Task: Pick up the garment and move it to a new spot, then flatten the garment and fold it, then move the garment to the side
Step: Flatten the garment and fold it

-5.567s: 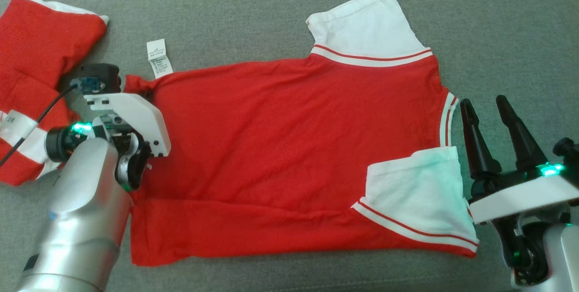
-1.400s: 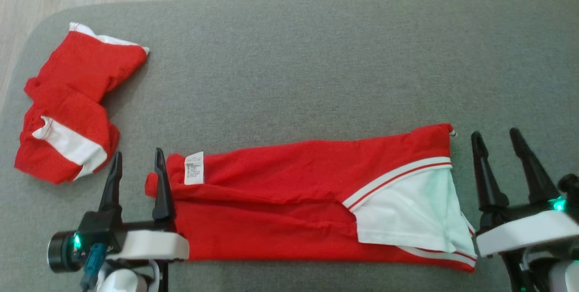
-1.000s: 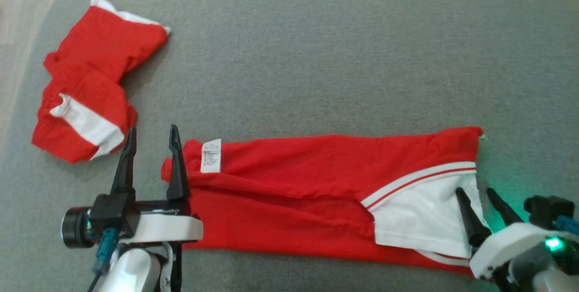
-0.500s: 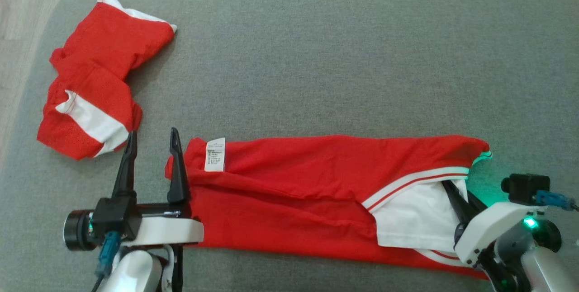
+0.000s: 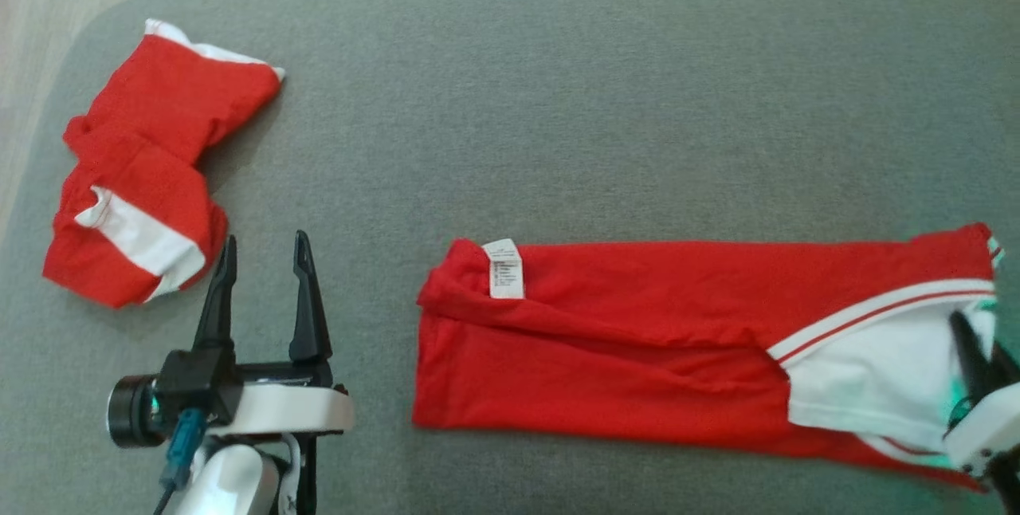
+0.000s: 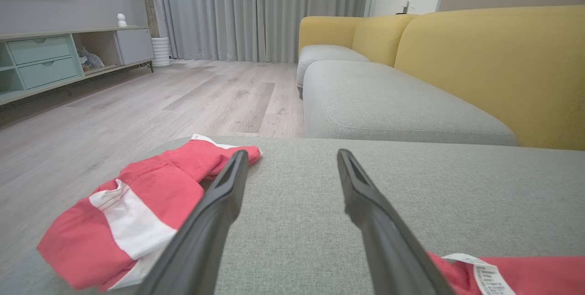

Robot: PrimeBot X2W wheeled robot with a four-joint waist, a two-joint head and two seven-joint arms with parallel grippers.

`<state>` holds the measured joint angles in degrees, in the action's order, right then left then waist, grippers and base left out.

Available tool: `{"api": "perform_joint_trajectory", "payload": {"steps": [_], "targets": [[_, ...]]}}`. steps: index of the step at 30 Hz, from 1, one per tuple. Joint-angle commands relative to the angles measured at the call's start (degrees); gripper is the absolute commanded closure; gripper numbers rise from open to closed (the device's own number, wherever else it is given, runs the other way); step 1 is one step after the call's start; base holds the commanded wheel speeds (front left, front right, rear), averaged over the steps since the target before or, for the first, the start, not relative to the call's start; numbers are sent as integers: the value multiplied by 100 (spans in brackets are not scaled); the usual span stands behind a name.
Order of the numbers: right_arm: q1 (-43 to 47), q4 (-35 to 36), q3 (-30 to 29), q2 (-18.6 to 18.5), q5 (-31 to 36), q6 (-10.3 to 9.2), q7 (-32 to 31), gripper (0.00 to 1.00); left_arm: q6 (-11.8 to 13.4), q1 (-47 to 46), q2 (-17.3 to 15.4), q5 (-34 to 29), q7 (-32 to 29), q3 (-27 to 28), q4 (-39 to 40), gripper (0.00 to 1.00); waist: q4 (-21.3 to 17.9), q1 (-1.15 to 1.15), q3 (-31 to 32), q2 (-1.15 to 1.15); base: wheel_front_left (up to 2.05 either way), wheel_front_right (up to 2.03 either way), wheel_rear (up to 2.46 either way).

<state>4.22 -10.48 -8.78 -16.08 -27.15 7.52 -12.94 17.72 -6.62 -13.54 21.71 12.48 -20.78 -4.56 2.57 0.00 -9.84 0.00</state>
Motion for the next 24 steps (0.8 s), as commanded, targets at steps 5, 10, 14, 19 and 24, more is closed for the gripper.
{"api": "perform_joint_trajectory", "payload": {"steps": [5,10,14,19,24], "targets": [[-103,1060,19,-7,194,-3,-545,100,61,-91,-172,25,-52,193,218,0,-101,0,74,0,0,0,0],[-371,2102,732,343,61,-3,-1276,100,63,-94,-198,35,-98,170,255,0,-132,0,115,0,0,0,0],[-762,2319,1554,801,-254,-3,-1554,100,56,-139,-180,41,-135,122,281,0,-55,0,68,0,0,0,0],[-1325,1875,2540,1186,-641,-3,-1400,100,21,-237,-100,53,-136,29,236,0,203,0,-42,0,0,0,0],[-1747,1200,3347,1302,-1015,-3,-912,100,-27,-344,15,71,-87,-65,113,0,497,0,-157,0,0,0,0]]}}
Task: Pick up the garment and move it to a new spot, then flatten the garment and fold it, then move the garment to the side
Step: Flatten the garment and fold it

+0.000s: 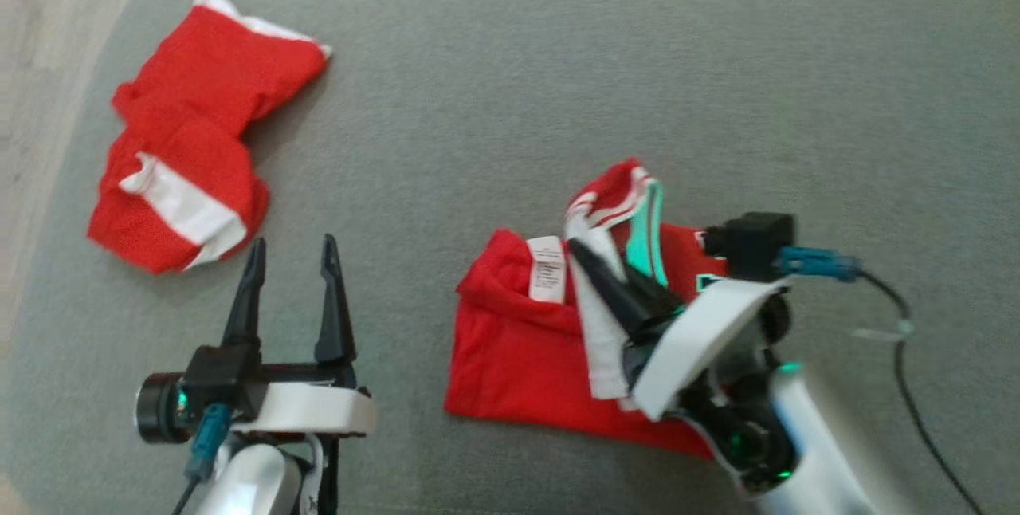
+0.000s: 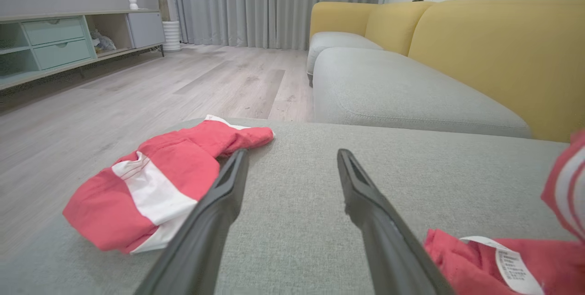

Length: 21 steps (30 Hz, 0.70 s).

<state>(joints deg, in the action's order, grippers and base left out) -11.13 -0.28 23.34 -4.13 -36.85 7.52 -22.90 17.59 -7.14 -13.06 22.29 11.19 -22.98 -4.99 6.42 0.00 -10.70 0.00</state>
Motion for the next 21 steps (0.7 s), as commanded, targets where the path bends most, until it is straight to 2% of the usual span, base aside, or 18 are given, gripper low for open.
{"api": "perform_joint_trajectory", "payload": {"steps": [1,3,4,5,10,14,17,21], "targets": [[-275,21,277,112,-80,-3,165,100,-17,-302,-10,22,48,142,124,0,157,0,-88,0,0,0,0],[-385,-230,534,119,-208,-3,351,100,5,-315,17,7,48,112,66,0,225,0,-136,0,0,0,0],[-430,-338,639,120,-270,-3,445,52,8,-328,31,4,55,101,53,0,249,0,-167,0,0,0,0],[-475,-434,751,121,-318,-3,518,0,8,-337,46,8,67,95,41,0,265,0,-190,0,0,0,0],[-807,-383,1293,95,-492,-3,1146,0,55,-364,33,-31,95,92,-59,0,212,0,-284,0,0,0,0],[-1060,-65,1558,-325,-271,-3,2009,0,68,-420,35,-43,120,91,-80,0,111,0,-306,0,0,0,0],[-1088,39,1219,-649,201,-3,2616,0,86,-423,6,-40,140,122,-98,0,4,0,-278,0,0,0,0],[-741,62,190,-887,899,-3,2904,0,113,-379,-29,-31,156,146,-87,0,-125,0,-217,0,0,0,0]]}}
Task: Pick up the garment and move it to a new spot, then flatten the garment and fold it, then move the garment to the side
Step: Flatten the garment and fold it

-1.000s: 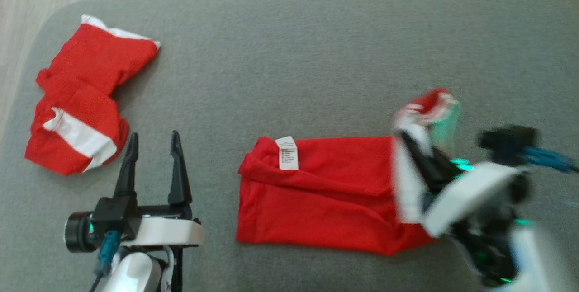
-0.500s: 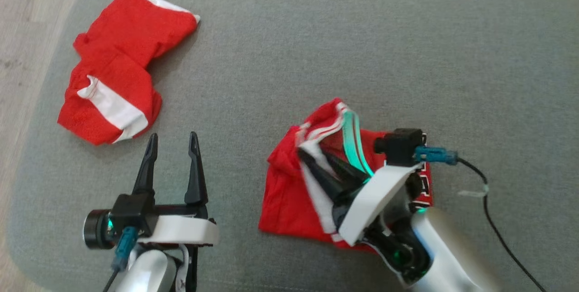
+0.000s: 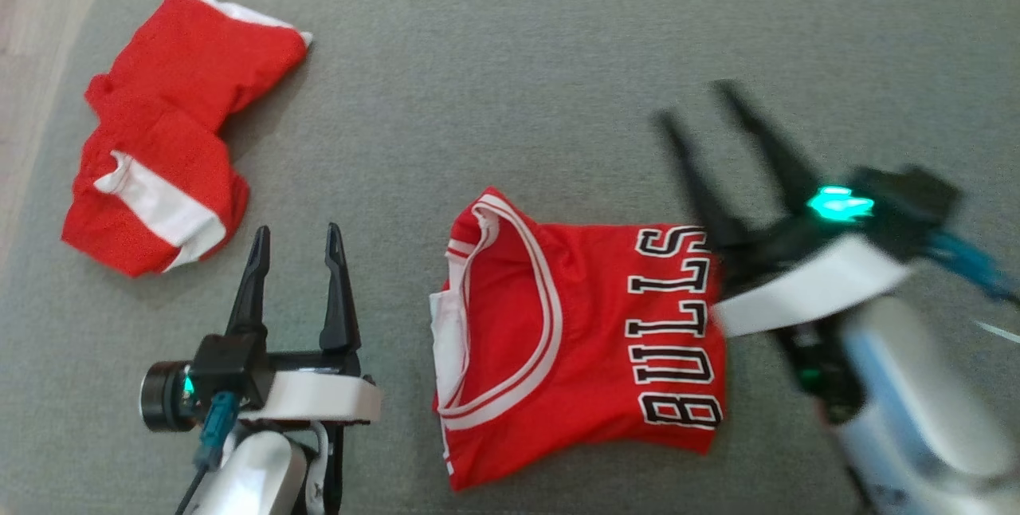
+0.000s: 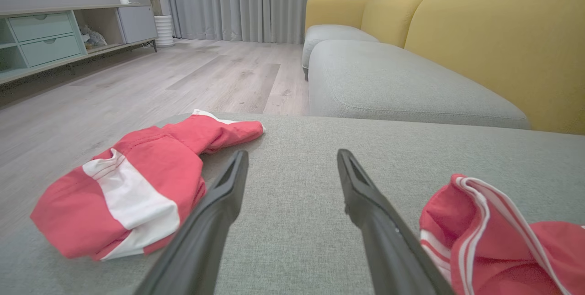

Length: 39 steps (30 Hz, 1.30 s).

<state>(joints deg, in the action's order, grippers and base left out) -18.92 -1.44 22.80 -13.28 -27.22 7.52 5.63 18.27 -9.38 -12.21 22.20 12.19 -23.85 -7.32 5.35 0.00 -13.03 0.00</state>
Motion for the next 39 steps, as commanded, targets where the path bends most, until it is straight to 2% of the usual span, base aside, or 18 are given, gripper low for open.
{"api": "perform_joint_trajectory", "payload": {"steps": [1,7,11,20,30,39], "targets": [[178,195,-46,0,60,-3,37,0,57,-141,-123,-24,56,234,158,0,-47,0,28,0,0,0,0],[1130,441,-1606,-49,625,-3,-214,0,105,-61,-232,-10,16,284,216,0,-235,0,130,0,0,0,0],[1663,718,-2151,128,829,-3,-415,0,168,45,-335,0,-54,337,276,0,-389,0,272,0,0,0,0],[2380,1141,-2118,514,1067,-3,-754,0,230,521,-558,112,-326,365,275,0,-612,0,850,0,0,0,0],[2892,1409,-2019,651,1202,-3,-1033,0,199,988,-682,258,-497,307,177,0,-611,0,1296,0,0,0,0],[3063,1585,-2042,692,1246,-3,-1154,0,210,1051,-687,299,-552,260,140,0,-618,0,1369,0,0,0,0]]}}
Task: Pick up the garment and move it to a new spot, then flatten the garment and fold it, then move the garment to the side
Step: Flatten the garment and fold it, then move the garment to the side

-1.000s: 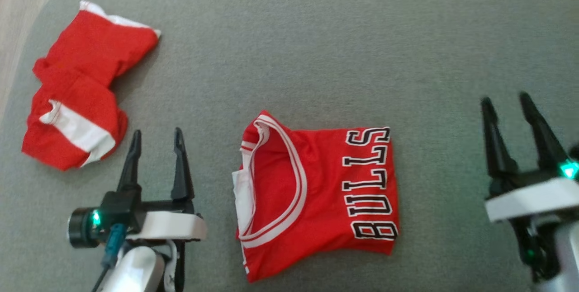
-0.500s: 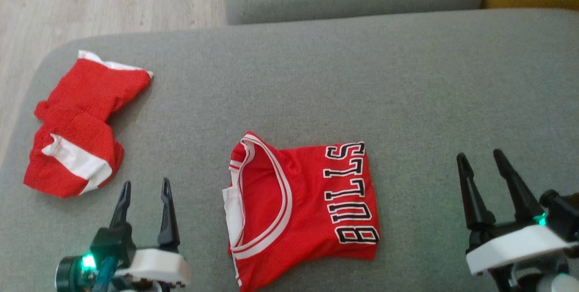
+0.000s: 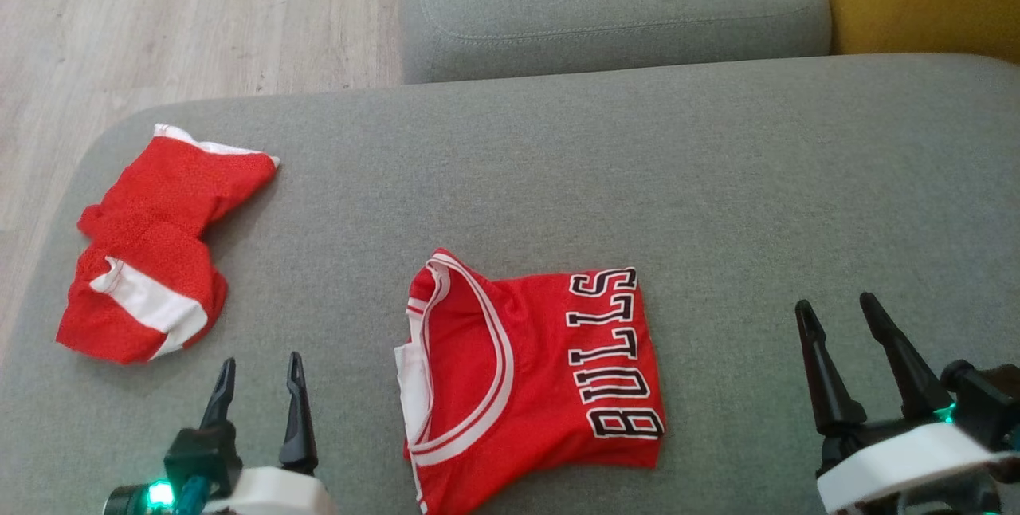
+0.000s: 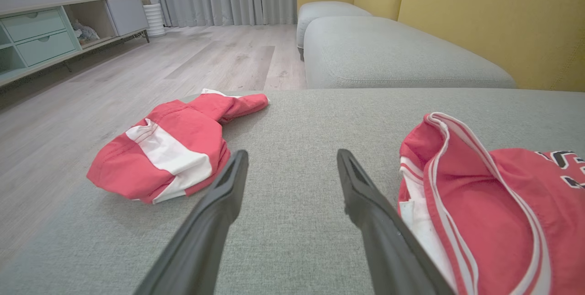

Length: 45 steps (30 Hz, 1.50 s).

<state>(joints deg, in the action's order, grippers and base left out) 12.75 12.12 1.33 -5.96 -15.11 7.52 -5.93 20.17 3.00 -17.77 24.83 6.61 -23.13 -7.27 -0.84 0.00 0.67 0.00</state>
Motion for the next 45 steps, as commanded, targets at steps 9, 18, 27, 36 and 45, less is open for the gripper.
{"api": "perform_joint_trajectory", "payload": {"steps": [9,18,27,36,45], "targets": [[-107,227,139,-25,15,-3,-49,0,50,-208,-149,54,-27,168,159,0,7,0,-19,0,0,0,0],[-153,180,156,-72,-93,-3,-126,0,83,-244,-164,64,13,174,170,0,24,0,-78,0,0,0,0],[-668,-840,812,-423,-728,-3,-444,0,71,-739,-53,-89,275,109,253,0,358,0,-646,0,0,0,0],[-1494,-2337,1584,-592,-1493,-3,-702,0,32,-1157,191,-174,546,9,189,0,850,0,-1135,0,0,0,0],[-1733,-2726,1898,-845,-1906,-3,-1416,100,16,-1208,282,-136,694,56,62,0,922,0,-1225,0,0,0,0]]}}
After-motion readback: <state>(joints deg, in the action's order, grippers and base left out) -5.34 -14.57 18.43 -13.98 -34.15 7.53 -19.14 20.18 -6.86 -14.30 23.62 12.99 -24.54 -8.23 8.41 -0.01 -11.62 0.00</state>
